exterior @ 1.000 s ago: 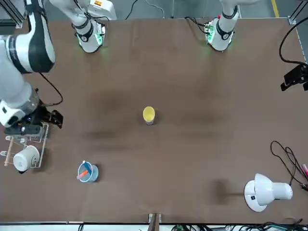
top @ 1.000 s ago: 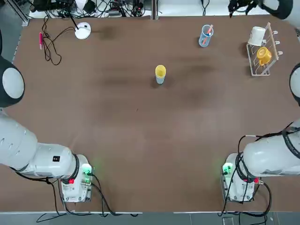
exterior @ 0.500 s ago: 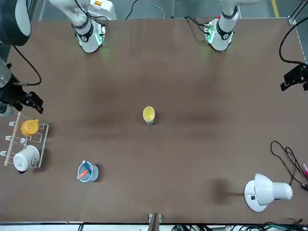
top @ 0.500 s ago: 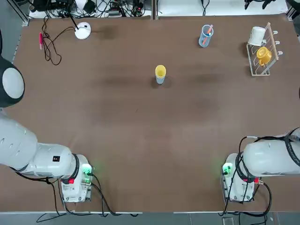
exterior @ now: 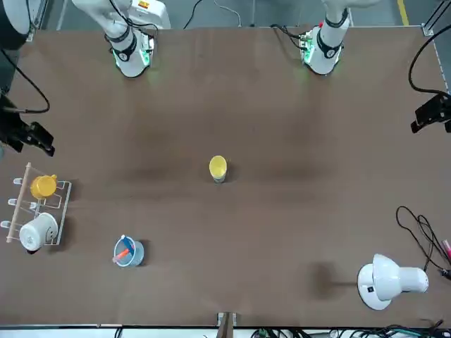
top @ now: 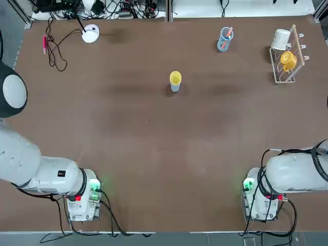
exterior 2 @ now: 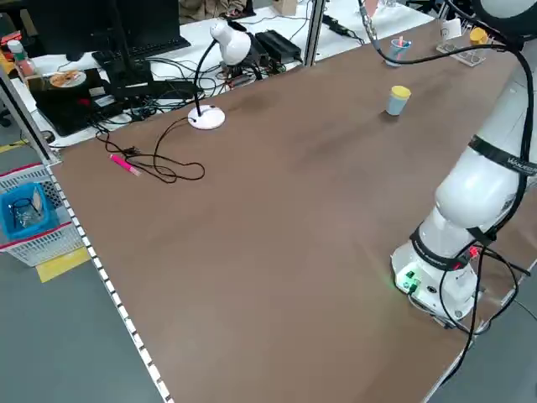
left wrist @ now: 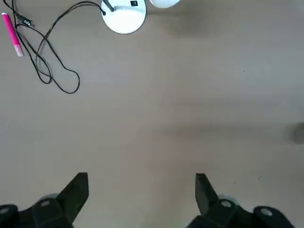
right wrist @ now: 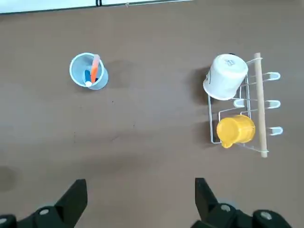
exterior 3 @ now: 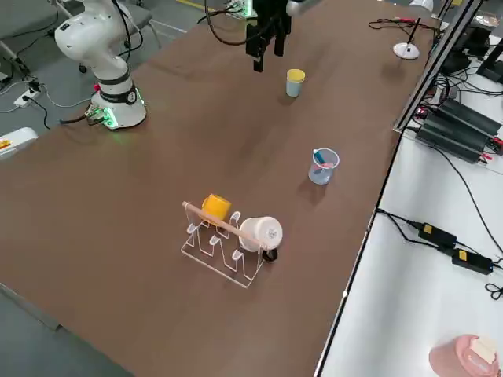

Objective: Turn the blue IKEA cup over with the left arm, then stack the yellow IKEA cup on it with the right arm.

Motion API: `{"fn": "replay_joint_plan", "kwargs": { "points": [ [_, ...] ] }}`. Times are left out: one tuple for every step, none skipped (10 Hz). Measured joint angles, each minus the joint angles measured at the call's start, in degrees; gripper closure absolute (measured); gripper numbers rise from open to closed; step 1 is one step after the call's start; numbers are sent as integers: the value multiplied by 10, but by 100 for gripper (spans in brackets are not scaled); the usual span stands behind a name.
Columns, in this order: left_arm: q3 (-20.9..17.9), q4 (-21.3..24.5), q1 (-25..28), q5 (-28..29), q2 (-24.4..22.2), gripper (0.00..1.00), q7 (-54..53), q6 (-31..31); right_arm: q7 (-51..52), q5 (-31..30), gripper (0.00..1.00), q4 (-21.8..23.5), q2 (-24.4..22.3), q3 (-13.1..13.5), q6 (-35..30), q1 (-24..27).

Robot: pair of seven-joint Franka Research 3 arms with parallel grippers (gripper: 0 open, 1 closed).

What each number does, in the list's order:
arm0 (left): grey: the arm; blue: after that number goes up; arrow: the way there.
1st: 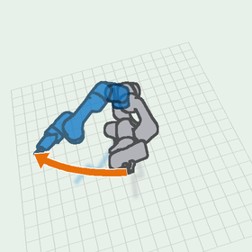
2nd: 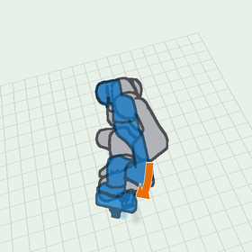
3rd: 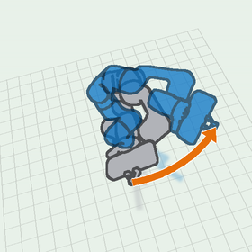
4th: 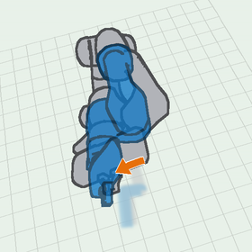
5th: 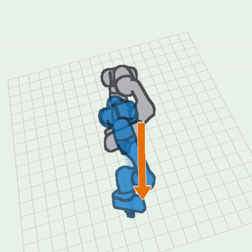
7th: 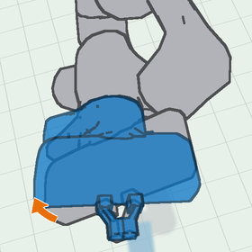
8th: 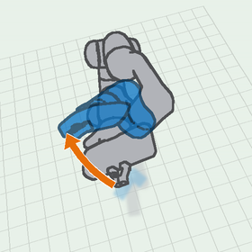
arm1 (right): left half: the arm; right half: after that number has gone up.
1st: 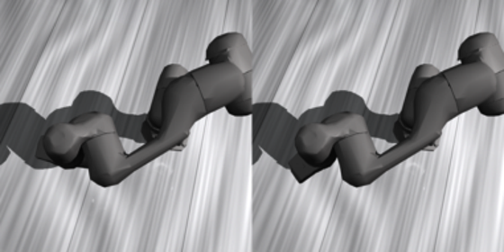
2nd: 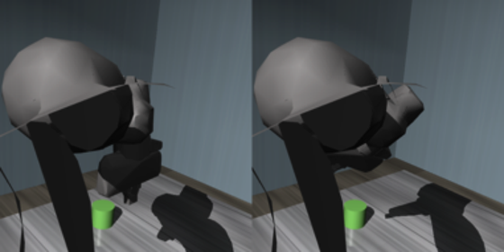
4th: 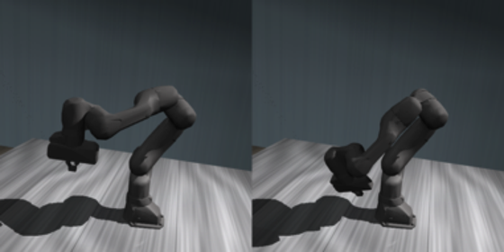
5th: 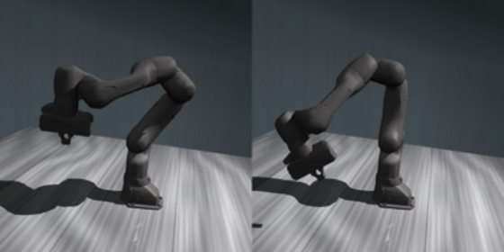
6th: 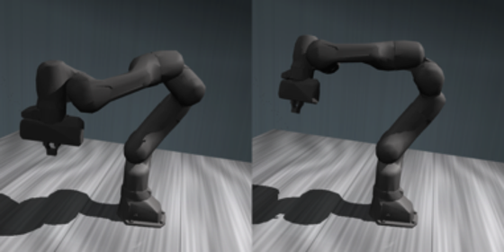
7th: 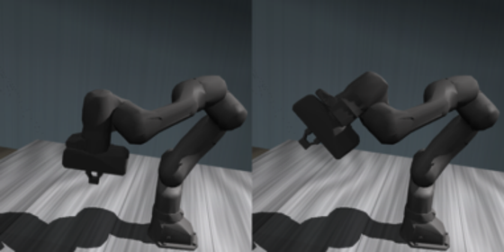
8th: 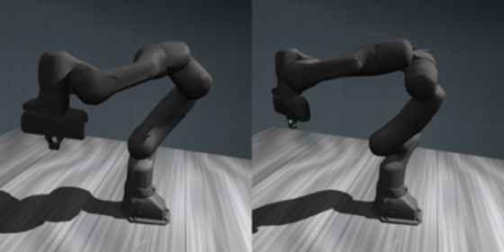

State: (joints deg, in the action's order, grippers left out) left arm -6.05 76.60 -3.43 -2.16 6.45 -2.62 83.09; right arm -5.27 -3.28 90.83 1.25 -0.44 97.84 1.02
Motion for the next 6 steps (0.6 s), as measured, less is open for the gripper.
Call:
{"fn": "replay_joint_plan", "kwargs": {
  "points": [
    [2,0,0,0,0,1,0,0,0,1,0,-1,0,-4,-2,-2],
    [4,0,0,0,0,1,0,-2,0,1,0,-1,1,-8,-3,-3],
    [4,0,0,0,0,1,0,-5,0,1,0,-1,1,-9,-3,-4],
    [4,0,0,0,0,1,0,-6,0,1,0,-1,1,-9,-5,-4],
    [5,0,0,0,0,1,0,-7,0,1,0,-1,1,-9,-9,-4],
    [5,0,0,0,0,1,0,-7,0,1,0,-1,1,-9,-16,-4]
  ]
}}
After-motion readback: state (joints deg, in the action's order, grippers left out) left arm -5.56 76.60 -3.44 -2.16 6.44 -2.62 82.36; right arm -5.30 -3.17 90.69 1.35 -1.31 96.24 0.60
